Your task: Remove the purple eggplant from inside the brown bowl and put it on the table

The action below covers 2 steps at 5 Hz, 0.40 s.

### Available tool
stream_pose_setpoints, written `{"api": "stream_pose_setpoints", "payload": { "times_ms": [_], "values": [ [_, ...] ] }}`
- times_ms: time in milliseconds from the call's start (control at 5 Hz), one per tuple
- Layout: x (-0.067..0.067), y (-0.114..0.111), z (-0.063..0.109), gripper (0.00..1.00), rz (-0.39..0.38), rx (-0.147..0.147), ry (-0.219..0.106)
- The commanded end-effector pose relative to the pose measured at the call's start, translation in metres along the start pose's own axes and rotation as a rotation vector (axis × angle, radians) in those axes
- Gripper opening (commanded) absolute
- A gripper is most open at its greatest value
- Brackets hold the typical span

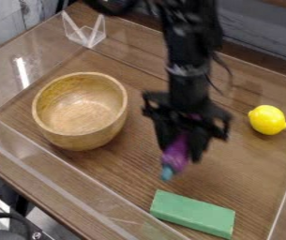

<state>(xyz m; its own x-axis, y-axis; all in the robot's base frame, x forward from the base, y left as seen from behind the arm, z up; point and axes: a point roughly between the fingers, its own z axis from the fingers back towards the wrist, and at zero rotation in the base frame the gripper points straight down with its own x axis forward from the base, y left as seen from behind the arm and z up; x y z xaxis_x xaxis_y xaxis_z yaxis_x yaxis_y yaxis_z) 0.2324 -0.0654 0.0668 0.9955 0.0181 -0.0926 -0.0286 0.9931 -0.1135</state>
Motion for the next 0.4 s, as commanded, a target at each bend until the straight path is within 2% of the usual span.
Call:
{"api": "stream_pose_setpoints", "payload": {
  "times_ms": [0, 200],
  "values": [
    [-0.0004, -0.0120, -0.0081, 0.00, -0.010, -0.007, -0.029],
    [0.0057, -0.0074, -0.0066, 0.00, 0.000, -0.014, -0.038]
  ]
}}
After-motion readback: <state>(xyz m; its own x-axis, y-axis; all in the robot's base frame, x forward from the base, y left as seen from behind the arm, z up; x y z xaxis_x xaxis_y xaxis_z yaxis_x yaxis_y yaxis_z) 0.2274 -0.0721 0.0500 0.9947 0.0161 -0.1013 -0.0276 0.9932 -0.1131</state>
